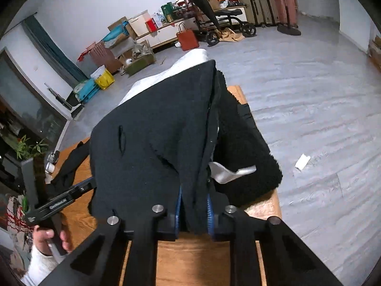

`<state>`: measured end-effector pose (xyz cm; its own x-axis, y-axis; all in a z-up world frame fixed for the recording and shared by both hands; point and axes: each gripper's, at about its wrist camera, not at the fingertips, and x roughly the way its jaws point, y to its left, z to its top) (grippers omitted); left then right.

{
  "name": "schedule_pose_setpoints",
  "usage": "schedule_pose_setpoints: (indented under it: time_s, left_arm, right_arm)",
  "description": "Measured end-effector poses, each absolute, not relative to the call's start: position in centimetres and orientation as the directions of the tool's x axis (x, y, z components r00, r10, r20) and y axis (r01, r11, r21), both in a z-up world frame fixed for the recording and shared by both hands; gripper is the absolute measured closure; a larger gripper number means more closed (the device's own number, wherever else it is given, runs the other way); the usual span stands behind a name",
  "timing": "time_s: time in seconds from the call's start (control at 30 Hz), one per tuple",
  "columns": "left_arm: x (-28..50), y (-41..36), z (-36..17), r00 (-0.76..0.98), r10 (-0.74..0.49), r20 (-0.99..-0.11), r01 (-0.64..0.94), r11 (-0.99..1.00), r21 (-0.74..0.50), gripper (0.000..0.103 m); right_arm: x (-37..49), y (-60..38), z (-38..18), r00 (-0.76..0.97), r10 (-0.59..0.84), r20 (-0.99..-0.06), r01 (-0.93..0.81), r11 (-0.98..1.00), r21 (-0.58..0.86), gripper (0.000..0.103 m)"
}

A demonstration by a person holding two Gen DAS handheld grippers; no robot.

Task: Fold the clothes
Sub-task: 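Carry the folded black garment with both tools onto the clothes stack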

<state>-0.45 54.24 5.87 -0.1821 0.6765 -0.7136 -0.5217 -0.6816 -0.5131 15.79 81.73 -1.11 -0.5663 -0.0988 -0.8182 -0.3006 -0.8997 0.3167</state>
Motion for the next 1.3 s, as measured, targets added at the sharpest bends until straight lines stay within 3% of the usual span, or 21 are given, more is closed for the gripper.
schedule_pose_setpoints:
  time_s: [0.33, 0.4, 0.47, 0.57, 0.7, 0.8, 1.13, 1.23, 1.3]
  left_arm:
    - [0.6, 48.6, 2.3, -0.097, 0.707, -0.701, -0.313, -0.69, -0.653, 0.068]
    - [1.1, 48.6, 1.7, -0.033, 0.737, -0.675, -0.265, -0.658, -0.705, 0.061]
    - [1.7, 48.7, 1.5, 0.009, 0.759, -0.651, -0.194, -0.637, -0.746, 0.038]
    - [1.7, 49.3, 1.4, 0.038, 0.785, -0.619, -0.114, -0.612, -0.783, 0.029]
    - [1.5, 49.7, -0.9, 0.141, 0.819, -0.557, 0.068, -0.569, -0.82, 0.027]
    - [2.2, 49.4, -1.5, 0.16, 0.886, -0.435, 0.153, -0.457, -0.876, 0.027]
    - [4.4, 48.4, -3.2, 0.023, 0.974, -0.227, 0.196, -0.227, -0.954, 0.027]
    - [5.3, 48.0, -2.6, -0.018, 0.992, -0.128, 0.151, -0.124, -0.981, 0.027]
    - [6.0, 47.9, -2.0, -0.053, 0.991, -0.125, 0.098, -0.12, -0.988, 0.024]
  right_arm:
    - [14.7, 82.6, -1.8, -0.514, -0.093, -0.853, -0.304, -0.909, 0.283, 0.086]
    - [14.7, 83.0, -2.2, -0.512, -0.098, -0.854, -0.309, -0.906, 0.29, 0.085]
    - [14.8, 83.1, -2.3, -0.51, -0.099, -0.854, -0.305, -0.908, 0.287, 0.085]
    - [14.6, 83.4, -2.4, -0.499, -0.09, -0.862, -0.3, -0.915, 0.269, 0.084]
    - [14.1, 83.1, -2.1, -0.486, -0.081, -0.87, -0.293, -0.923, 0.249, 0.083]
    - [14.1, 82.8, -2.0, -0.476, -0.068, -0.877, -0.285, -0.931, 0.227, 0.083]
    - [14.3, 83.1, -2.3, -0.467, -0.069, -0.882, -0.272, -0.937, 0.217, 0.082]
    - [14.5, 83.1, -2.2, -0.465, -0.066, -0.883, -0.268, -0.94, 0.212, 0.082]
    - [14.5, 83.0, -2.2, -0.464, -0.066, -0.884, -0.265, -0.941, 0.209, 0.082]
